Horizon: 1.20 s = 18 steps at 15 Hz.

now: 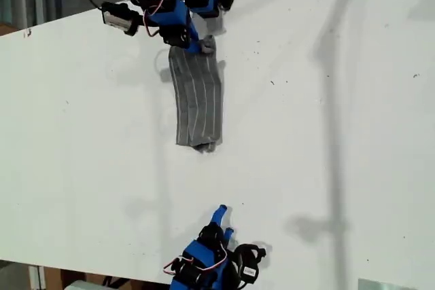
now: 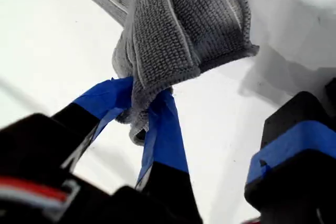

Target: Grasp corners of a square towel and fold twice.

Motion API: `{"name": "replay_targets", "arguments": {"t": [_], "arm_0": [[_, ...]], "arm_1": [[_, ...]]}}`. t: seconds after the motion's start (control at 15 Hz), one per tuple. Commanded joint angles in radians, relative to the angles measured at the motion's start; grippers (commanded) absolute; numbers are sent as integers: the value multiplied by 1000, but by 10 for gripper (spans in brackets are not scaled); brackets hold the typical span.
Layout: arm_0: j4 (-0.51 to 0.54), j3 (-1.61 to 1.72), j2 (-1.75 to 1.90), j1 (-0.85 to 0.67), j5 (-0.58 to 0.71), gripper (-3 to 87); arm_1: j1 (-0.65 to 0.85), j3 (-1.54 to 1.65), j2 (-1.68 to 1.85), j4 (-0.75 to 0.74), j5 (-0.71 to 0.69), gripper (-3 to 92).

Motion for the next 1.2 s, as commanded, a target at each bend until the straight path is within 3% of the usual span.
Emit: {"name": "replay_targets", "arguments": {"t": [0.0, 0.27, 0.47, 0.67, 0.8, 1.13], "arm_0": [[-38, 15, 26, 14, -18, 300], [-51, 38, 40, -5, -3, 300], [-64, 64, 49, -9, 6, 300], [-100, 163, 170, -2, -11, 300], [-66, 222, 301, 14, -37, 299], [-69, 267, 357, 26, -49, 298]], "arm_1": [[23, -40, 23, 63, 54, -1], [48, -60, 51, 109, 101, -1], [74, -170, 48, 58, -43, -1], [72, -259, -18, -89, -224, -1], [64, -302, -86, -227, -348, -1], [37, -454, -431, -506, -474, -1]]}}
